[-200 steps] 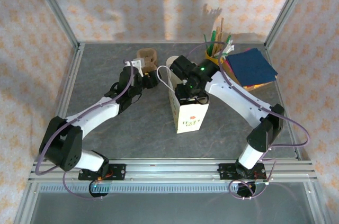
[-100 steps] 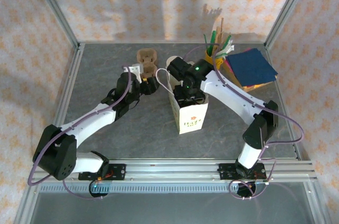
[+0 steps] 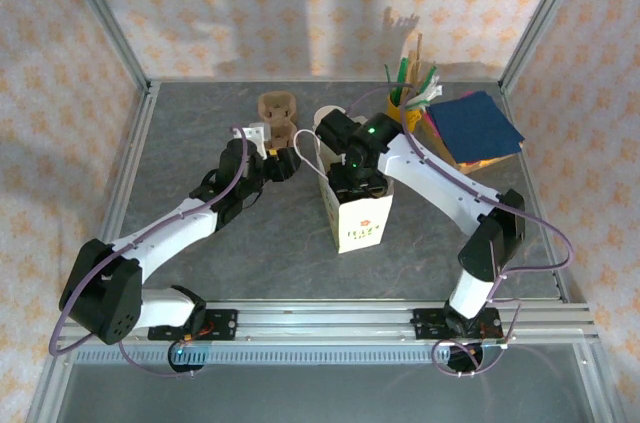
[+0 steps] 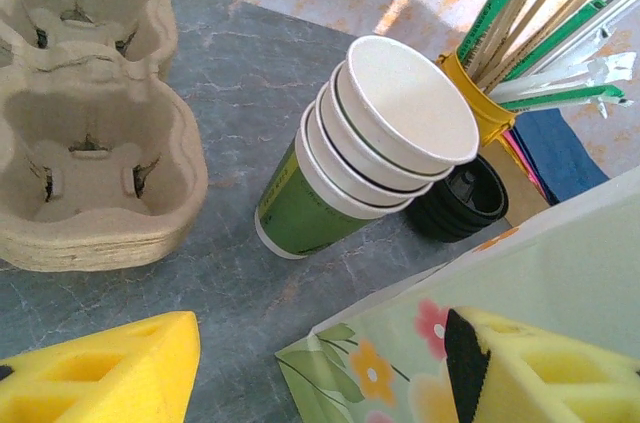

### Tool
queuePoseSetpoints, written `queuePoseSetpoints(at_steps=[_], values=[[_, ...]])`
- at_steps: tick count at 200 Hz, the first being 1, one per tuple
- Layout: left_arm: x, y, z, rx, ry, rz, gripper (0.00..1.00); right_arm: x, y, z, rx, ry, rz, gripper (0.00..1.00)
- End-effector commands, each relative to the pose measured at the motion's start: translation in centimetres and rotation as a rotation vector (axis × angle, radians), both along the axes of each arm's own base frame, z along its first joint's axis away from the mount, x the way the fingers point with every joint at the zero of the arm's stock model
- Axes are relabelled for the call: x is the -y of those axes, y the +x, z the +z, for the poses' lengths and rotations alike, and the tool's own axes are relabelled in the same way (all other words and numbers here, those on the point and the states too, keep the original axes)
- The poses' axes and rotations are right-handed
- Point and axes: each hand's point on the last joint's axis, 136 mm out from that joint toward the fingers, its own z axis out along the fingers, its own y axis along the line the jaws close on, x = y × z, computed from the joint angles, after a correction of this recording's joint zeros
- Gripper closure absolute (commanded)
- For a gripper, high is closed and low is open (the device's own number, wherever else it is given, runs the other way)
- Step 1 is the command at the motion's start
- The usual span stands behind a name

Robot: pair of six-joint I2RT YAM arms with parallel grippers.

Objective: Pack the takeout coffee

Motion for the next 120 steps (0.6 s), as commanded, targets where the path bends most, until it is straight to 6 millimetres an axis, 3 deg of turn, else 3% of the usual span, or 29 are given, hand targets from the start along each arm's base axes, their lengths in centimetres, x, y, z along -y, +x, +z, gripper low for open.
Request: queuePoseSetpoints(at_steps=[1, 120], values=[[-0.3, -0.34, 0.19, 0.019, 0.028, 0.004, 0.32, 0.76, -0.37, 0.35, 0.006, -0.013, -0.005, 0.67], [-0.76, -0.62, 0.15, 0.025, 0.033, 0.021, 0.32, 1.4, -0.91, 0.43, 0.008, -0.014, -0.011, 0.68]])
